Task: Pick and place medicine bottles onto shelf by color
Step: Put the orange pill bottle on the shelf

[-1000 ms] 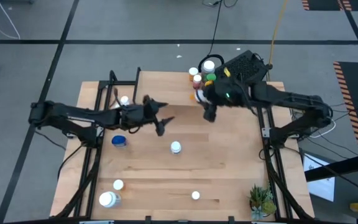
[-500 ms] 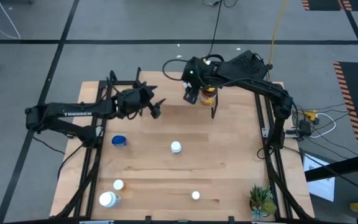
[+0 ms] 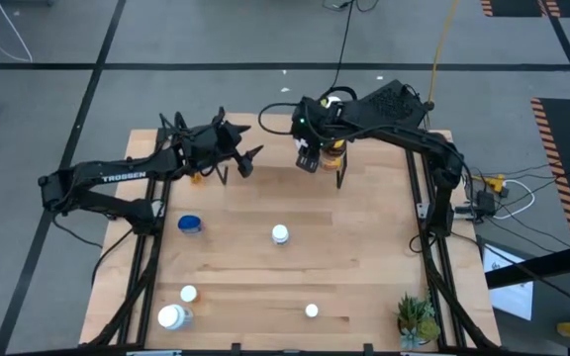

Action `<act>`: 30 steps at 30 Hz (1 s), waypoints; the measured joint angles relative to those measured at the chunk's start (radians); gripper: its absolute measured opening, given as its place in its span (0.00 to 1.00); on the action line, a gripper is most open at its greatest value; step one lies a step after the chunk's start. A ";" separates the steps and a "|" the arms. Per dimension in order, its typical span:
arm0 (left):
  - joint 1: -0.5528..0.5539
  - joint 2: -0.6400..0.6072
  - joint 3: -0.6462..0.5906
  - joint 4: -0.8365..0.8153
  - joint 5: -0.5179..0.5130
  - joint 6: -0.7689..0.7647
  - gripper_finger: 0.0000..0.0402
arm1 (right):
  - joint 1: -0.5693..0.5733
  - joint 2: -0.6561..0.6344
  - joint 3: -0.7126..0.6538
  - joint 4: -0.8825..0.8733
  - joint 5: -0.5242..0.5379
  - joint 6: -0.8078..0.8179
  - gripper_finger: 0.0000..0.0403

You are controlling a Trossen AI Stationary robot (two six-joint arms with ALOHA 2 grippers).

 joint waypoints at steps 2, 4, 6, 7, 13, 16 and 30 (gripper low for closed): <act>0.001 0.000 0.000 0.000 0.000 0.012 0.83 | 0.001 0.001 -0.020 0.012 0.000 -0.004 0.49; 0.001 0.000 0.000 -0.001 0.000 0.013 0.83 | 0.001 -0.001 -0.039 0.036 0.000 -0.009 0.49; 0.001 0.000 0.000 -0.001 0.000 0.012 0.83 | -0.003 -0.003 -0.047 0.045 0.000 -0.019 0.49; 0.001 0.000 0.000 -0.001 0.001 0.012 0.83 | -0.004 -0.003 -0.047 0.045 0.000 -0.022 0.49; 0.001 0.000 0.000 -0.010 0.025 -0.005 0.83 | -0.009 -0.003 -0.048 0.042 -0.001 -0.044 0.49; 0.001 0.000 0.000 -0.013 0.025 -0.008 0.83 | -0.009 -0.002 -0.048 0.040 -0.002 -0.063 0.51; 0.001 0.000 0.000 -0.018 0.025 -0.027 0.83 | -0.010 -0.001 -0.050 0.055 -0.001 -0.083 0.61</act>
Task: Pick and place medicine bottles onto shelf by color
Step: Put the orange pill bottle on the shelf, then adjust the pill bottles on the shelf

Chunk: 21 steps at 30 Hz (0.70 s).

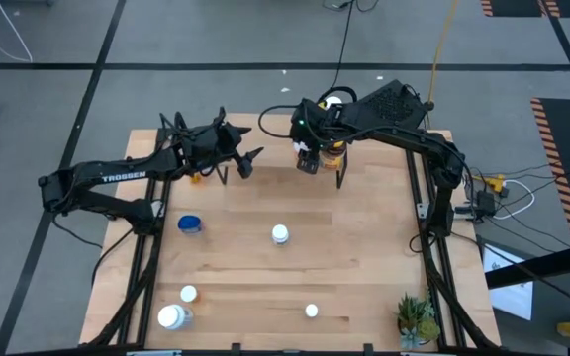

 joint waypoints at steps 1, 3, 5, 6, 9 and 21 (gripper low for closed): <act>0.000 0.000 0.000 0.000 0.000 -0.001 0.83 | 0.000 -0.001 0.000 0.004 0.000 -0.003 0.61; 0.000 0.000 0.000 0.000 0.011 -0.001 0.83 | -0.001 -0.010 -0.003 0.014 0.000 -0.015 0.62; 0.000 0.000 0.000 0.003 0.032 -0.005 0.83 | -0.001 -0.029 -0.005 0.041 0.001 -0.035 0.62; 0.000 0.001 0.000 0.008 0.046 -0.010 0.83 | 0.000 -0.041 -0.005 0.058 0.001 -0.042 0.62; -0.006 0.020 0.000 0.041 0.086 -0.014 0.83 | 0.001 -0.088 -0.002 0.109 0.002 -0.073 0.62; -0.022 0.199 0.005 0.231 0.128 -0.004 0.83 | -0.034 -0.121 0.096 0.092 0.186 -0.268 0.39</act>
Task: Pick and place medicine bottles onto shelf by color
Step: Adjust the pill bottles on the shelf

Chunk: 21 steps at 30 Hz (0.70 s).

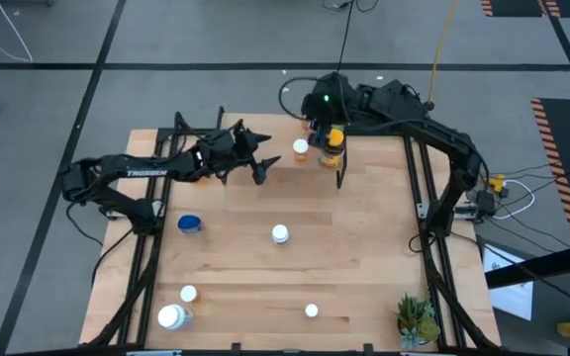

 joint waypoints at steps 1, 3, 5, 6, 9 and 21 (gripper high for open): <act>0.002 0.008 0.000 0.016 -0.002 0.002 0.83 | -0.015 0.011 0.024 -0.019 -0.003 -0.001 0.33; 0.006 0.031 0.001 0.057 0.000 -0.002 0.83 | -0.039 0.034 0.070 -0.065 -0.006 -0.009 0.20; 0.006 0.057 0.001 0.085 0.013 -0.004 0.83 | -0.066 0.049 0.109 -0.078 -0.009 -0.043 0.07; 0.004 0.073 0.001 0.106 0.021 -0.004 0.83 | -0.079 0.056 0.122 -0.087 -0.009 -0.053 0.04; -0.004 0.122 0.029 0.112 0.046 -0.010 0.83 | -0.119 0.076 0.138 -0.105 -0.057 -0.043 0.02; -0.043 0.294 0.181 0.015 0.048 0.013 0.83 | -0.163 0.156 0.131 -0.184 -0.215 0.005 0.00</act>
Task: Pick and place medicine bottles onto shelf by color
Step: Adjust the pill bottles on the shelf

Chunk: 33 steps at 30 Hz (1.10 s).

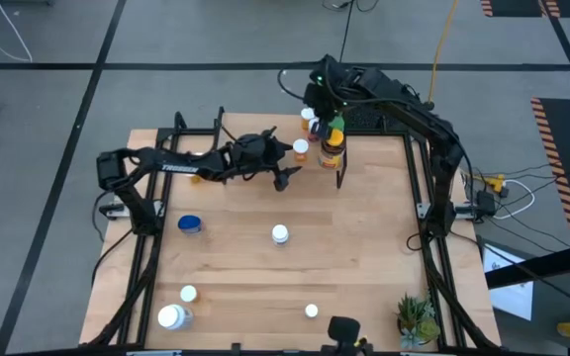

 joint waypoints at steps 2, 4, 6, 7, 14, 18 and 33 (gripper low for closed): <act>-0.003 0.005 0.010 -0.007 0.000 0.003 0.83 | 0.000 0.014 0.000 -0.001 -0.033 -0.001 0.00; -0.006 0.005 0.013 -0.008 -0.001 0.006 0.83 | -0.005 0.027 0.000 -0.002 -0.055 -0.001 0.00; -0.010 0.005 0.013 -0.006 -0.001 0.007 0.83 | -0.006 0.036 0.000 -0.001 -0.056 -0.001 0.00; -0.012 0.006 0.013 -0.006 -0.001 0.008 0.83 | -0.006 0.041 0.000 -0.001 -0.056 -0.002 0.00; -0.027 0.006 0.013 -0.002 -0.001 0.028 0.83 | -0.006 0.043 0.000 -0.015 -0.081 -0.016 0.00; -0.029 0.006 0.013 0.003 -0.001 0.029 0.83 | -0.006 0.039 0.000 -0.046 -0.080 -0.025 0.00; -0.029 0.006 0.013 0.004 -0.003 0.025 0.83 | -0.006 0.041 -0.059 0.025 -0.079 -0.051 0.00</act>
